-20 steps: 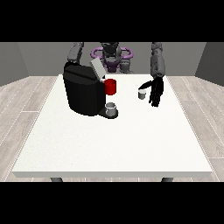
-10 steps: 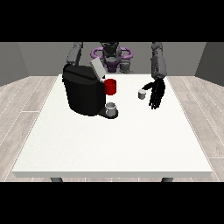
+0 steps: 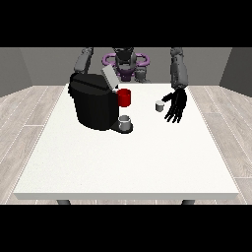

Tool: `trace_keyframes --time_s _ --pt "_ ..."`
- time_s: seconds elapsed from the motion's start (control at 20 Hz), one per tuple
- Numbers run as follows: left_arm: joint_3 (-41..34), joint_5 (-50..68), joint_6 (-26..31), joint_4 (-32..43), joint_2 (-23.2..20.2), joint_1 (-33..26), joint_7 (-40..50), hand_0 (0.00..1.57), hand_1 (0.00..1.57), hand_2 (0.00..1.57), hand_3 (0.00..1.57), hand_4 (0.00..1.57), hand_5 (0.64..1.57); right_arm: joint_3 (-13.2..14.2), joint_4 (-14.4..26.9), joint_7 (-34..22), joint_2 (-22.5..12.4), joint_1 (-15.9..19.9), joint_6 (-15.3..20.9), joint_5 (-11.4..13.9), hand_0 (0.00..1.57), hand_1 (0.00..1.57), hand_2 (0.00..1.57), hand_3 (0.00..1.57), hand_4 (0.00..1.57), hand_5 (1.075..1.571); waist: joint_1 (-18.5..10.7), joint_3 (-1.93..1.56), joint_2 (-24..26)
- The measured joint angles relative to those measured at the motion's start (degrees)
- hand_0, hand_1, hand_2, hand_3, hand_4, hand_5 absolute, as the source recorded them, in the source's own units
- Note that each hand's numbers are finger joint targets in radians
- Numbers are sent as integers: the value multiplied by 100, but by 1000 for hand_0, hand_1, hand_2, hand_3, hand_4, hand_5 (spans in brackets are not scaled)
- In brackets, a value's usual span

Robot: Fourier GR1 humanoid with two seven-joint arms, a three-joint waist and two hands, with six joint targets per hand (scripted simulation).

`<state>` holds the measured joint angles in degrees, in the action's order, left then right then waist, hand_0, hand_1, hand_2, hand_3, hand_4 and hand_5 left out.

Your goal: Insert the coffee pod into the coffee machine and close the lid

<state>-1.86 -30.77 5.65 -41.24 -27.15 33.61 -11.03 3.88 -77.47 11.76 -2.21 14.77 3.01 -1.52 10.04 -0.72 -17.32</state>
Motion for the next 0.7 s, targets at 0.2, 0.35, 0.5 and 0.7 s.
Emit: trace_keyframes --time_s 0.2,0.35,0.5,0.7 --pt "71 -222 -213 23 32 25 -16 1182 1182 1198 1083 0 1571 16 196 145 45 -30 26 9 0 0 0 0 324 1571 -26 0 64" --pt "124 -384 -378 37 57 51 -38 1216 1216 1225 1108 0 1571 15 268 133 46 26 62 37 0 0 0 0 318 1571 -30 -5 83" --pt "143 -503 -505 77 102 67 45 1200 1200 1206 1077 0 1571 -56 247 36 66 81 80 84 0 0 0 0 361 1571 50 -18 113" --pt "285 -632 -495 63 291 -40 58 1331 1331 1334 1177 71 1571 -5 339 -40 19 -7 -12 -3 0 0 0 0 403 1571 61 -7 339"
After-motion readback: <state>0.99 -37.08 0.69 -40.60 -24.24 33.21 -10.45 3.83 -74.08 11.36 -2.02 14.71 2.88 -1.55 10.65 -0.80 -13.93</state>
